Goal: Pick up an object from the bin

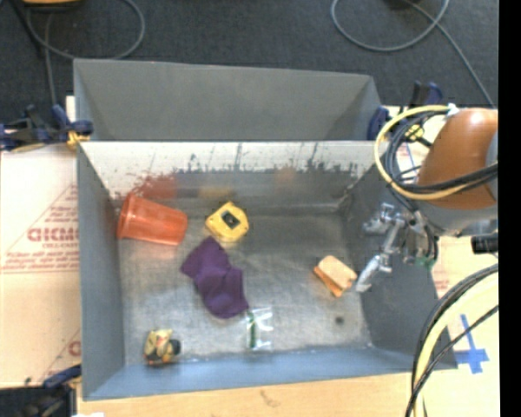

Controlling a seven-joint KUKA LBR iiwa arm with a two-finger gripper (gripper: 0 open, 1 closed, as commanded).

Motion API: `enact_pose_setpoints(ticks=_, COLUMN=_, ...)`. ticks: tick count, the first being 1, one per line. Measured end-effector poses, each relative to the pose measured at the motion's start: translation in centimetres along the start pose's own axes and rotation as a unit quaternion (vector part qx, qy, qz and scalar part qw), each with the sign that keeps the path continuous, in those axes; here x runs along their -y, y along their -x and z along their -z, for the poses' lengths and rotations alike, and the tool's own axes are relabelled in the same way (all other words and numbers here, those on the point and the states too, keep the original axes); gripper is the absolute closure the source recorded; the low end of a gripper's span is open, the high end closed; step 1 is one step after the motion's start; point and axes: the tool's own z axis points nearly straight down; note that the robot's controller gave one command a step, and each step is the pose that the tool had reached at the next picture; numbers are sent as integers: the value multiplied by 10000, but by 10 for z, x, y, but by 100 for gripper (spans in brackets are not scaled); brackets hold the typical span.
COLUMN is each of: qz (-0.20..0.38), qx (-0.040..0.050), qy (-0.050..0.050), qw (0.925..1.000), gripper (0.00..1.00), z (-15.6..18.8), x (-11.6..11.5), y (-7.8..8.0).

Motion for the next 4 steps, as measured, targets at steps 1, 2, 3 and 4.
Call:
enact_pose_setpoints(ticks=1, qz=894, qx=0, qy=-7, qw=9960, gripper=0, z=-44, x=-2, y=5)
enact_pose_setpoints(ticks=2, qz=-755, qx=-24, qy=1, qw=9971, gripper=100, z=-57, x=-3, y=2)
enact_pose_setpoints(ticks=3, qz=-748, qx=-21, qy=0, qw=9972, gripper=100, z=-57, x=-3, y=2)
enact_pose_setpoints(ticks=4, qz=-742, qx=-23, qy=-6, qw=9972, gripper=100, z=-54, x=-3, y=1)
